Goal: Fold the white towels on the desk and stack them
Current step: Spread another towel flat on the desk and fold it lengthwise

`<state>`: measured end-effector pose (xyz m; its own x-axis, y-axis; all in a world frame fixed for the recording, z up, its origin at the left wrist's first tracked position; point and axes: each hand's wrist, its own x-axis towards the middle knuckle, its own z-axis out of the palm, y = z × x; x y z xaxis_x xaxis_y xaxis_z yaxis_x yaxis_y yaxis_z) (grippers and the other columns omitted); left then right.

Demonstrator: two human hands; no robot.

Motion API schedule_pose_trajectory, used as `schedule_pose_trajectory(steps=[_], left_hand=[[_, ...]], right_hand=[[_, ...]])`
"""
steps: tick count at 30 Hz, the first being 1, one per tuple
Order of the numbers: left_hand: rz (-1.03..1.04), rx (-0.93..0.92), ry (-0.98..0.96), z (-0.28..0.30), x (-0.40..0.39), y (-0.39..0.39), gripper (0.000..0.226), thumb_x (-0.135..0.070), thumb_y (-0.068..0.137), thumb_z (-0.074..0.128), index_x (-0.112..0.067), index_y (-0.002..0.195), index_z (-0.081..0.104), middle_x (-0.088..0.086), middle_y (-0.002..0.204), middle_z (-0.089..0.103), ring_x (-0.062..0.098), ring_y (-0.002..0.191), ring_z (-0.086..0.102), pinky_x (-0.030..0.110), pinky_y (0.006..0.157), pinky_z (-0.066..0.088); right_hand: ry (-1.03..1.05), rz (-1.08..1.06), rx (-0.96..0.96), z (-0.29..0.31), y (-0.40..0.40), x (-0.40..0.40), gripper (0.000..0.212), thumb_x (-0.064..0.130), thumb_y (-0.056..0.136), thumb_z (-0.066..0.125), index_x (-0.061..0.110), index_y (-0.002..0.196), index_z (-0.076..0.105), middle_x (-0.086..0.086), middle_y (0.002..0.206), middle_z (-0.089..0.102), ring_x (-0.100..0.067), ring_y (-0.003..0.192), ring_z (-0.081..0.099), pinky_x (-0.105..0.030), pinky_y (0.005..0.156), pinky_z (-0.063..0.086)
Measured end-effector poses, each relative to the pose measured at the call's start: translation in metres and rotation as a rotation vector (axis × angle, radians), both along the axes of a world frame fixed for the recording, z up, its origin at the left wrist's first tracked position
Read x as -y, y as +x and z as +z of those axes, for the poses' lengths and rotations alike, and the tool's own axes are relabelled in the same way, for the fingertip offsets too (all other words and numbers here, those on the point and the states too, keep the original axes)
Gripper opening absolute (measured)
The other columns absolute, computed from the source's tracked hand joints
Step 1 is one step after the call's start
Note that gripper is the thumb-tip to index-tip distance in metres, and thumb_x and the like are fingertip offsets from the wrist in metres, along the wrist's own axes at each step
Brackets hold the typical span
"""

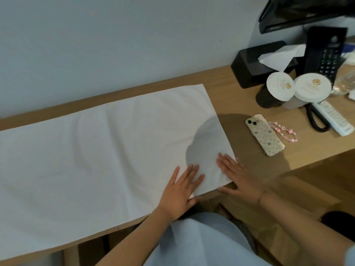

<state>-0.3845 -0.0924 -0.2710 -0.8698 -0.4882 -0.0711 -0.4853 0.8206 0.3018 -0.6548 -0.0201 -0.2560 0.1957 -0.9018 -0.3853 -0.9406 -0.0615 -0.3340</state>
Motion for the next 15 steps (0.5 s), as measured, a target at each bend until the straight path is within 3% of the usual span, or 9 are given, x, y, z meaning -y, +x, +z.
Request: schedule_pose_trajectory(steps=[3,6,9,11,13,15], left_hand=[[0.041,-0.149,0.081,0.001,-0.001,0.003,0.052,-0.043,0.098,0.052,-0.025,0.147,0.044,0.006,0.159,0.030,0.024,0.147,0.026,0.053,0.120,0.017],[0.137,-0.272,0.120,0.009,-0.002,-0.003,0.030,-0.025,0.090,0.070,-0.022,0.120,0.069,0.003,0.145,0.051,0.021,0.138,0.043,0.050,0.117,0.026],[0.177,-0.238,0.090,0.018,0.001,-0.011,0.016,-0.016,0.084,0.077,-0.018,0.100,0.076,0.000,0.127,0.066,0.021,0.124,0.058,0.055,0.109,0.036],[0.208,-0.183,0.149,0.027,0.007,-0.015,0.014,-0.016,0.091,0.070,-0.015,0.104,0.073,0.001,0.123,0.068,0.020,0.122,0.060,0.051,0.113,0.033],[0.259,-0.141,0.292,0.038,0.014,-0.017,0.018,-0.018,0.100,0.054,-0.015,0.112,0.067,0.002,0.119,0.068,0.020,0.117,0.060,0.042,0.116,0.030],[0.322,-0.152,0.453,0.051,0.021,-0.018,0.017,-0.024,0.104,0.043,-0.018,0.107,0.059,0.001,0.101,0.068,0.021,0.093,0.061,0.034,0.100,0.039]], right_hand=[[-0.019,0.013,0.081,0.002,-0.003,0.000,0.077,0.065,0.092,0.039,0.033,0.153,0.006,0.008,0.161,-0.017,-0.011,0.148,-0.017,-0.032,0.118,-0.014],[-0.085,-0.027,0.168,0.005,-0.001,-0.004,0.065,0.056,0.094,0.042,0.030,0.151,0.026,0.000,0.162,0.002,-0.015,0.150,-0.004,-0.035,0.119,-0.005],[-0.135,-0.047,0.173,0.005,0.004,-0.009,0.063,0.055,0.093,0.047,0.025,0.148,0.037,-0.004,0.161,0.016,-0.023,0.150,0.010,-0.045,0.118,0.007],[-0.136,-0.069,0.184,0.008,0.007,-0.009,0.063,0.049,0.090,0.058,0.023,0.146,0.042,-0.005,0.159,0.021,-0.027,0.148,0.017,-0.046,0.117,0.012],[-0.150,-0.105,0.212,0.014,0.007,-0.006,0.061,0.021,0.085,0.072,0.020,0.141,0.048,-0.004,0.155,0.029,-0.028,0.144,0.027,-0.046,0.115,0.021],[-0.177,-0.178,0.228,0.021,0.006,0.000,0.063,-0.008,0.074,0.070,0.014,0.132,0.058,-0.005,0.143,0.047,-0.030,0.134,0.044,-0.044,0.108,0.032]])
